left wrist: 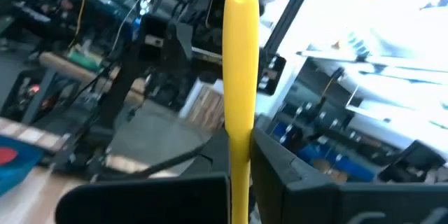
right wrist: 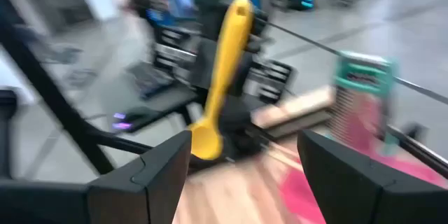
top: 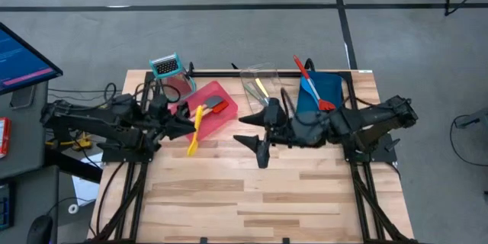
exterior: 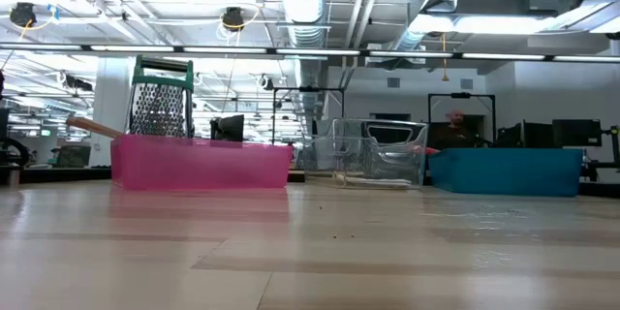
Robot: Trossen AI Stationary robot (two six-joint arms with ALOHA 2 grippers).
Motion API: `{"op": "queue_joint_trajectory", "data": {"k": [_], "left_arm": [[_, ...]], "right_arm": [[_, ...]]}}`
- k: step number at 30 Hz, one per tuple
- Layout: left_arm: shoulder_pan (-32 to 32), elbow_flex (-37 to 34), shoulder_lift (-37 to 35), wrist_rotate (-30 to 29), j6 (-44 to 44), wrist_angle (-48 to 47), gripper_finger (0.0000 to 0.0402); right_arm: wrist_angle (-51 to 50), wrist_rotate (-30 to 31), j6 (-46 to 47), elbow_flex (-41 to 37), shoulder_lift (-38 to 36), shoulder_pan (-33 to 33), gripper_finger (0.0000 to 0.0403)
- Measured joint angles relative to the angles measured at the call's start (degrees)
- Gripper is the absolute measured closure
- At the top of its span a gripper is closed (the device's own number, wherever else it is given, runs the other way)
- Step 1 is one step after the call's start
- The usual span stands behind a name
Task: Pick & Place Kitchen Items
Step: Put the yellow spoon into the blue bin
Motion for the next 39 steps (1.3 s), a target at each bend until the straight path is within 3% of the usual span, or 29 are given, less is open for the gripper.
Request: {"op": "queue_joint_trajectory", "data": {"k": [3, 9, 16, 27, 39], "left_arm": [[0.0, 0.0, 0.6, 0.0, -0.5, 3.4, 0.0394], [0.0, 0.0, 3.4, 0.0, -0.6, 8.7, 0.0394], [0.0, 0.0, 7.6, 1.0, -1.0, 13.8, 0.0394], [0.1, 0.0, 12.5, 2.8, -2.1, 17.5, 0.0394], [0.5, 0.0, 13.5, 2.8, -2.0, 18.7, 0.0394]], "right_arm": [[3.8, -6.6, -1.9, 0.0, 0.0, -2.2, 0.0143], [7.3, -9.5, -4.7, -0.2, 2.2, -5.6, 0.0143], [13.7, -17.5, -5.3, 0.0, 4.8, -8.6, 0.0143], [17.1, -23.8, -4.8, 0.0, 7.4, -10.3, 0.0143], [18.7, -25.1, -4.8, 0.0, 7.5, -10.7, 0.0158]]}}
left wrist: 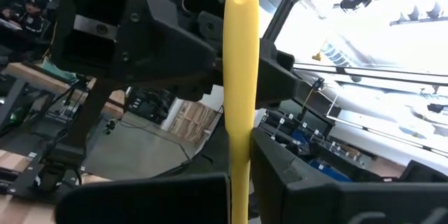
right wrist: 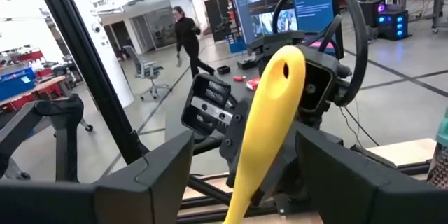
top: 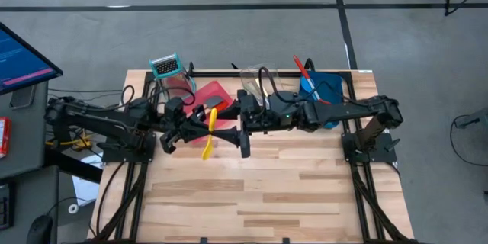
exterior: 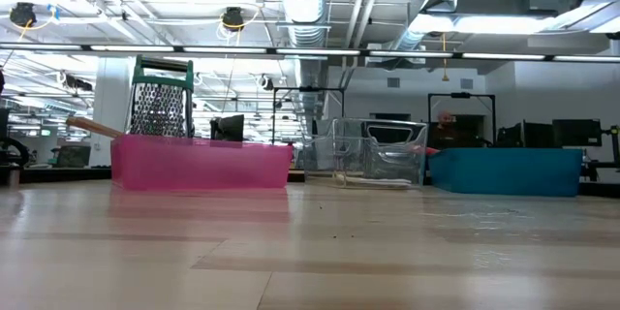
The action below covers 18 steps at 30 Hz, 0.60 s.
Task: Pick & Place Kitchen Items
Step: Put the yellow spoon into the blue bin
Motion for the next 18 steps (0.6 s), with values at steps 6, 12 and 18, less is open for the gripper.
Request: {"op": "queue_joint_trajectory", "data": {"k": [6, 12, 18], "left_arm": [[1.1, 0.0, 0.0, 0.4, 0.0, 0.1, 0.0394], [1.2, 0.0, 0.9, 0.4, 0.0, 0.7, 0.0394], [1.2, 0.0, 2.0, 0.4, -0.3, 0.9, 0.0394]], "right_arm": [[0.2, 0.0, 0.0, 0.0, 0.0, -0.1, 0.0213], [0.2, 0.0, 1.5, 0.0, 0.0, -1.2, 0.0265], [-0.1, -1.6, 1.6, 0.0, 0.0, -1.8, 0.0284]]}}
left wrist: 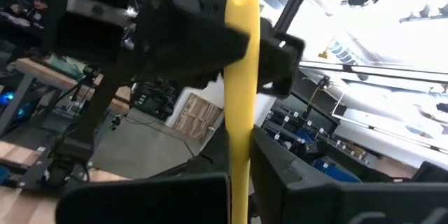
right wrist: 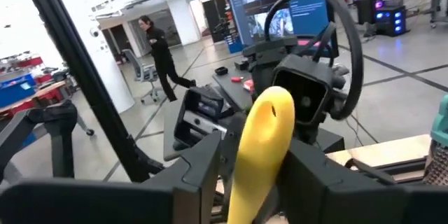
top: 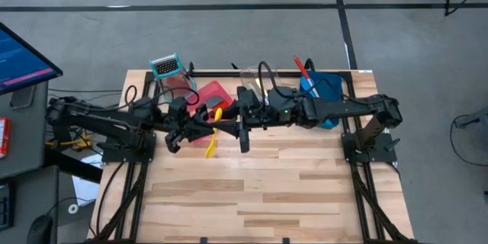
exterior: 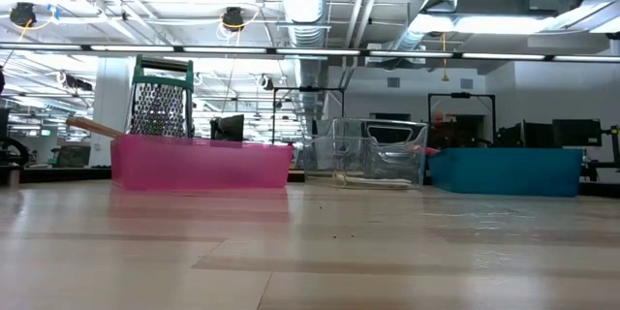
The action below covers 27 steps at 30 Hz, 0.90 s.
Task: Pick & Place Kitchen Items
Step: Put the yellow spoon into the blue bin
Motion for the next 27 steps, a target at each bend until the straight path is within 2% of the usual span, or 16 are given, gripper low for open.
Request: {"op": "queue_joint_trajectory", "data": {"k": [3, 9, 14, 18, 24, 27], "left_arm": [[0.4, 0.0, -0.1, 0.0, 0.0, 1.0, 0.0394], [1.4, 0.0, -0.1, 0.5, -1.3, 2.0, 0.0395], [1.5, 0.0, -0.1, 1.0, -1.3, 1.7, 0.0395], [1.5, 0.0, -0.2, 0.9, -1.4, 1.7, 0.0388], [1.5, 0.0, -0.6, 1.4, -4.0, 1.9, 0.0336], [1.5, 0.0, -1.1, 1.4, -5.2, 1.3, 0.0311]], "right_arm": [[-1.2, -1.0, -0.1, 0.0, 0.0, -0.1, 0.0305], [-1.4, -1.0, -0.6, 0.0, -0.1, -0.1, 0.0377], [-2.1, -1.0, 0.0, 0.0, -0.1, -0.1, 0.0378], [-2.6, 1.4, 0.9, 0.0, -0.3, 0.5, 0.0378], [-6.4, 3.8, 0.9, -0.1, -4.5, 1.1, 0.0378], [-9.9, 8.1, 2.7, 0.0, -7.1, 1.7, 0.0378]]}}
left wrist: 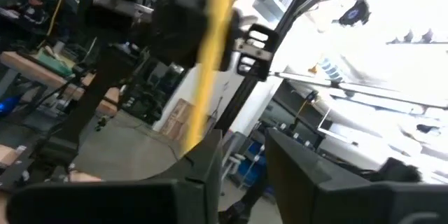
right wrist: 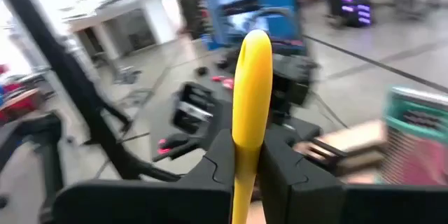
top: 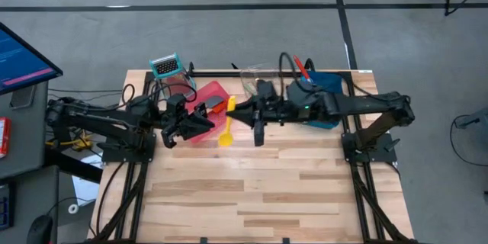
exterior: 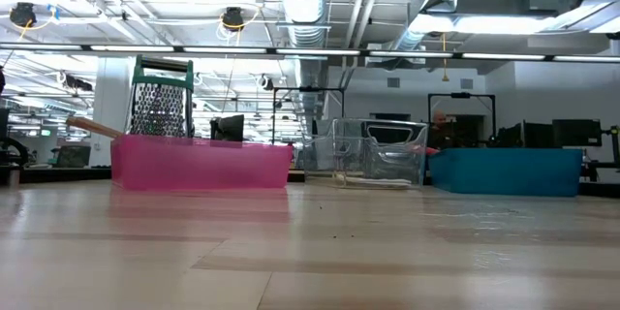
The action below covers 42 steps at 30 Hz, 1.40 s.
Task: Pick & Place Kitchen Items
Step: Put the yellow spoon into the blue bin
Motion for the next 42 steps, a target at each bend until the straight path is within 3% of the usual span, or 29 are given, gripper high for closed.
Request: {"op": "queue_joint_trajectory", "data": {"k": [11, 16, 23, 27, 37, 42], "left_arm": [[0.0, 0.0, -4.4, 1.4, -5.1, -0.2, 0.0294], [0.0, 0.0, -5.5, 1.3, -4.7, -0.4, 0.0294], [1.5, 0.0, -5.5, 1.3, -4.7, -0.6, 0.0294], [2.6, 0.0, -5.5, 1.3, -4.7, -0.6, 0.0294], [3.3, 0.0, -5.5, 1.1, -4.9, -0.6, 0.0294], [3.3, 0.0, -5.5, 1.1, -4.9, -0.6, 0.0294]], "right_arm": [[-28.8, 29.0, 14.6, 0.0, -10.7, 3.6, 0.0378], [-43.7, 37.0, 23.8, 0.0, -12.7, 2.5, 0.0378], [-61.6, 36.9, 38.5, -0.1, -10.5, -2.6, 0.0378], [-68.3, 32.7, 42.2, 0.0, -8.7, -6.7, 0.0378], [-79.9, 29.6, 40.4, 0.0, -2.3, -14.6, 0.0371], [-80.0, 29.8, 36.1, 0.1, 0.4, -16.9, 0.0376]]}}
